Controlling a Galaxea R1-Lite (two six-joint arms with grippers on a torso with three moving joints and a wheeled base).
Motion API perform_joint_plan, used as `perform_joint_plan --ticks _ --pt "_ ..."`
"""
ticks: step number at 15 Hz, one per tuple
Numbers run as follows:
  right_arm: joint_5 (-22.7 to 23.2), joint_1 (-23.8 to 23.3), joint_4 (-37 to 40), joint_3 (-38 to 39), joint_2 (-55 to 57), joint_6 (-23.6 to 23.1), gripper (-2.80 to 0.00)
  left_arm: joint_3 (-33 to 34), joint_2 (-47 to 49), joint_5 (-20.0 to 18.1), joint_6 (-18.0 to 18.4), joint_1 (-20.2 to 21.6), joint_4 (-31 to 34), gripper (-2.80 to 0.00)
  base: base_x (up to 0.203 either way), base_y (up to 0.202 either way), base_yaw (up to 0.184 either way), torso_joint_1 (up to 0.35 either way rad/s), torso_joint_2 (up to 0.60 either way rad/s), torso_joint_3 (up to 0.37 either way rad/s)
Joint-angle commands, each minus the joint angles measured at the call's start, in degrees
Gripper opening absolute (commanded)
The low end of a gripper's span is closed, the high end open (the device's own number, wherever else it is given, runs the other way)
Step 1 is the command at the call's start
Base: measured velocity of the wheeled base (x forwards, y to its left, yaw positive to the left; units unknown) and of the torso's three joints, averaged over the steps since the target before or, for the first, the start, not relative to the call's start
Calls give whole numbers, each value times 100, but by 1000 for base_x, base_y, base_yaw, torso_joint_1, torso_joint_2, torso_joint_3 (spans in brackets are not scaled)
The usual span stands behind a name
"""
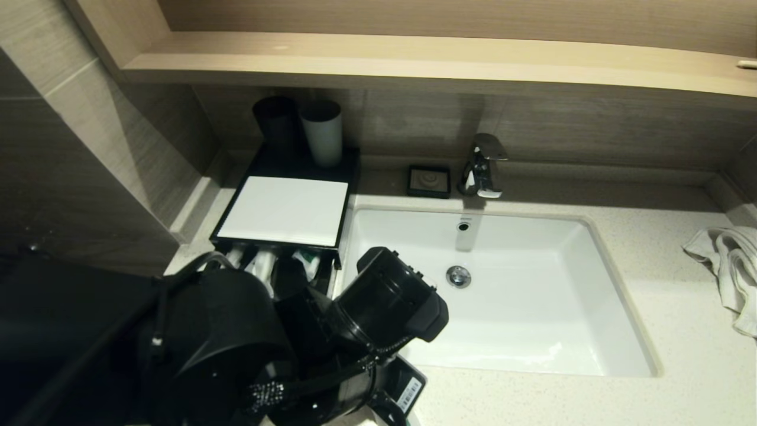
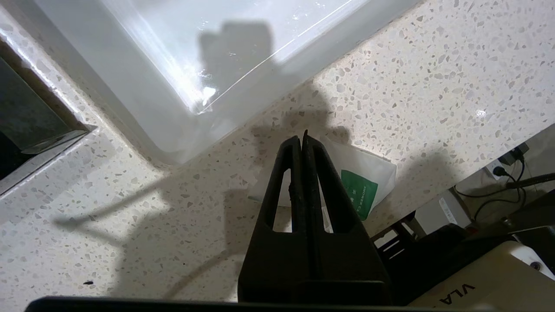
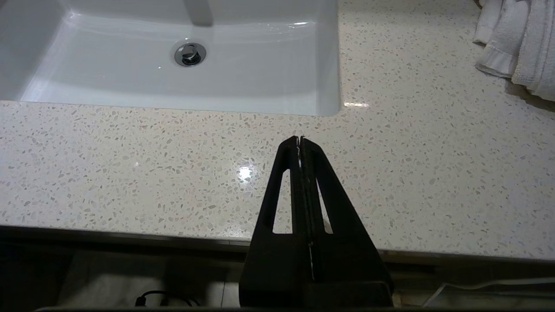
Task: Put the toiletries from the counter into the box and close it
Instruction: Pick up the bathroom toiletry
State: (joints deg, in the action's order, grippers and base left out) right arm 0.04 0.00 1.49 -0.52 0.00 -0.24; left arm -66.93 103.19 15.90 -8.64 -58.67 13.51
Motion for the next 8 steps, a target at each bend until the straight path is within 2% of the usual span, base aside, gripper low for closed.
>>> perform_joint_plan --ticks 1,5,6,8 --pt "1 0 1 0 0 -2 -280 4 61 10 -6 0 40 -280 0 0 0 0 0 0" --pt "4 0 1 0 0 -2 -280 57 61 10 3 -13 91 -280 0 0 0 0 0 0" --pt "-4 0 1 0 0 -2 -280 56 52 10 3 -13 91 0 0 0 0 0 0 0" --pt "4 0 1 0 0 -2 -280 57 43 10 -4 -13 82 0 0 0 0 0 0 0"
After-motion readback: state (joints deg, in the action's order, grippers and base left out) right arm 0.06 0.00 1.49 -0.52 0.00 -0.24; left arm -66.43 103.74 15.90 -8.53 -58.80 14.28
